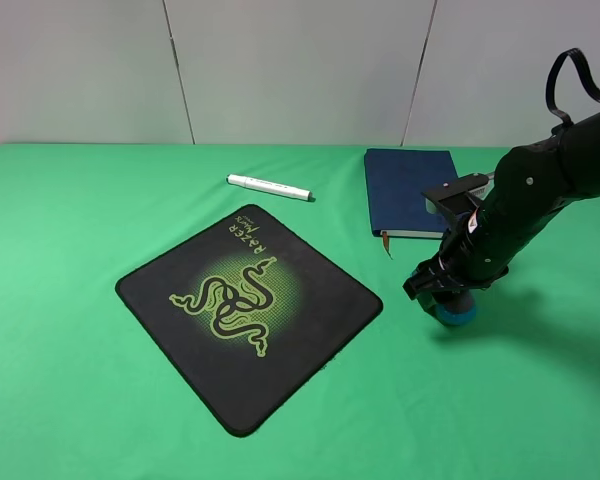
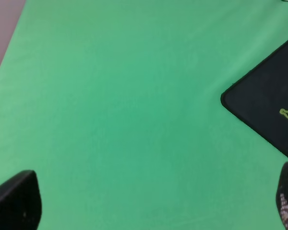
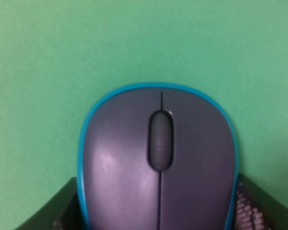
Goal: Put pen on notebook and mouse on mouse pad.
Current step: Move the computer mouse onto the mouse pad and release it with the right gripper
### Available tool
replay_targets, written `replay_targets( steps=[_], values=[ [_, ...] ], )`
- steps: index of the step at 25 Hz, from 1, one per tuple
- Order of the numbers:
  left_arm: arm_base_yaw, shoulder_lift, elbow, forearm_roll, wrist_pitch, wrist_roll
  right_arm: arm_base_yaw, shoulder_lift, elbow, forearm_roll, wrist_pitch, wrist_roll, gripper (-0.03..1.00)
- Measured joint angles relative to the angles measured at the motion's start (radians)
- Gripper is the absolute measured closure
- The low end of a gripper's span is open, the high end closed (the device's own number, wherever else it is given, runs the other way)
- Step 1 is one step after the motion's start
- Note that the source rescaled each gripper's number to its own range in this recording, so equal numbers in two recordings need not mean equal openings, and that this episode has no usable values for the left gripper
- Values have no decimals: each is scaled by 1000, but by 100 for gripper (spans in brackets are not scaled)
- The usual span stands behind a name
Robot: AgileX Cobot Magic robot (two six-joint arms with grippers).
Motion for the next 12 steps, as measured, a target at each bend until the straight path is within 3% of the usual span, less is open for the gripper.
replay_targets(
  steps=[6,12],
  values=[
    [0,0,0,1,0,0,0,-99,0,5,94,0,41],
    [0,0,0,1,0,0,0,-217,-14,74,211,-31,41]
  ],
)
